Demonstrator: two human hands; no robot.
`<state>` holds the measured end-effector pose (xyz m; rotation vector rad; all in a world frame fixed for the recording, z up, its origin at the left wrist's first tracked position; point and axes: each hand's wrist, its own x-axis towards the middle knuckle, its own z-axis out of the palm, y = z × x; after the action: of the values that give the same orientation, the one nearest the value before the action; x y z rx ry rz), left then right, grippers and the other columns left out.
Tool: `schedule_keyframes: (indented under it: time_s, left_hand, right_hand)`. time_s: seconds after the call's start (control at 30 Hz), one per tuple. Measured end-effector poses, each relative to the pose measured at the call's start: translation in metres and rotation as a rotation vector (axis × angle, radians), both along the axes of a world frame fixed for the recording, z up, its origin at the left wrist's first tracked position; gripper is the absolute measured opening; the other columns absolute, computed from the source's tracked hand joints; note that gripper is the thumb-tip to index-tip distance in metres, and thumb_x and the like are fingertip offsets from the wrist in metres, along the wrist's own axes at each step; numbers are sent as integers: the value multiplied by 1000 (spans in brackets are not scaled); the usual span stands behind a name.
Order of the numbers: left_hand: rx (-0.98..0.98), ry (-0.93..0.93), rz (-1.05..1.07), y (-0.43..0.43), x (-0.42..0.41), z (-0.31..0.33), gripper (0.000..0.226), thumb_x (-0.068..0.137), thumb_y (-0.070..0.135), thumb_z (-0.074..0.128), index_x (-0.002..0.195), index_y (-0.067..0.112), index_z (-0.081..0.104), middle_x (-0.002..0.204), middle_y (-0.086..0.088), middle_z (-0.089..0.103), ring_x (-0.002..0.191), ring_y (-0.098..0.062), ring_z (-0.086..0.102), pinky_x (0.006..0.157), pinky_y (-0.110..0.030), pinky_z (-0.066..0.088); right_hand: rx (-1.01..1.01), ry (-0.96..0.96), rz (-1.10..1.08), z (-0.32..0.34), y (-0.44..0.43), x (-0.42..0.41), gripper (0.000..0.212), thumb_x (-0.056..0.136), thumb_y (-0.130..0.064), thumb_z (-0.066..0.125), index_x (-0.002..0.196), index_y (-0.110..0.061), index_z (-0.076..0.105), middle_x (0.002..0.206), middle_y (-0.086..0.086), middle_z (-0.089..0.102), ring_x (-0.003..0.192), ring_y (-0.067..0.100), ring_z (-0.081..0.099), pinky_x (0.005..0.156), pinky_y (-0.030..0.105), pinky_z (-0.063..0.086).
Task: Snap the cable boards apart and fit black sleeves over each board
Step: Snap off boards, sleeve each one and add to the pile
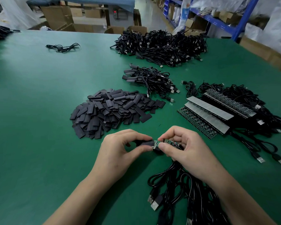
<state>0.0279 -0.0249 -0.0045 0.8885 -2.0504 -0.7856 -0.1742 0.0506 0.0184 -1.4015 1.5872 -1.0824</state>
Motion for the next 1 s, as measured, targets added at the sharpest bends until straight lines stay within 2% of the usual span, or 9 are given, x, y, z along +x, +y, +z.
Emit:
schedule_keyframes:
  time_s: [0.13, 0.3, 0.47, 0.53, 0.6, 0.7, 0.8, 0.87, 1.0]
  left_hand:
    - [-17, -28, 5, 0, 0, 0, 19, 81, 42, 81, 98, 34, 81, 91, 24, 74, 90, 0, 69, 73, -20, 50]
    - [-17, -26, 24, 1, -1, -1, 18, 81, 40, 80, 97, 33, 81, 90, 23, 74, 89, 1, 69, 72, -12, 45]
    - [-29, -28, -39, 2, -1, -1, 16, 83, 36, 82, 99, 32, 80, 90, 18, 73, 88, -4, 69, 72, -27, 52]
    - [-40, -21, -54, 3, -2, -1, 17, 83, 36, 81, 99, 30, 80, 89, 17, 73, 86, -6, 68, 70, -29, 52]
    - [-48, -20, -66, 2, -2, -2, 17, 85, 34, 83, 101, 29, 80, 89, 16, 73, 86, -7, 69, 69, -29, 52]
    - [-53, -25, -83, 3, -1, -2, 17, 85, 32, 83, 102, 29, 80, 90, 15, 73, 86, -8, 69, 69, -27, 51]
    - [-57, -24, -58, 1, 0, -3, 14, 86, 32, 83, 99, 31, 80, 91, 18, 73, 87, -8, 69, 68, -25, 51]
    - [-49, -13, -26, -1, 1, -4, 13, 85, 33, 83, 98, 34, 79, 92, 20, 73, 88, -8, 69, 67, -22, 49]
    - [-64, 8, 1, -3, 3, -3, 12, 85, 36, 80, 97, 35, 78, 92, 21, 72, 89, -8, 69, 68, -22, 48]
  right_hand:
    - [3, 34, -6, 0, 1, 0, 27, 75, -54, 69, 95, -34, 71, 88, -8, 76, 79, 10, 68, 80, 52, 57]
    - [10, 64, -14, 0, 1, 0, 27, 76, -53, 69, 95, -34, 71, 85, -9, 75, 79, 4, 66, 80, 46, 57]
    - [10, 103, -15, 0, 3, 2, 26, 77, -52, 69, 96, -34, 70, 87, -9, 75, 76, 9, 68, 80, 51, 58]
    - [3, 113, -1, -1, 3, 1, 18, 82, -46, 70, 96, -35, 68, 84, -10, 75, 70, 8, 68, 78, 46, 58]
    - [-1, 80, 37, -3, 2, 0, 8, 91, -32, 73, 94, -34, 67, 80, -8, 75, 64, 10, 69, 74, 36, 56]
    - [-5, 25, 76, -2, 1, 0, 13, 96, -21, 70, 93, -32, 65, 81, -2, 77, 69, 15, 72, 77, 27, 54]
    - [-20, -49, 64, -1, 0, -2, 14, 101, -17, 65, 94, -29, 66, 88, 4, 78, 84, 18, 75, 86, 31, 57]
    - [-41, -110, 16, -1, -1, -6, 13, 103, -14, 61, 96, -22, 67, 95, 3, 79, 91, 18, 76, 85, 29, 58]
    - [-1, -151, -29, -1, -3, -9, 20, 105, -14, 57, 92, -24, 68, 92, 5, 78, 85, 20, 75, 86, 33, 59]
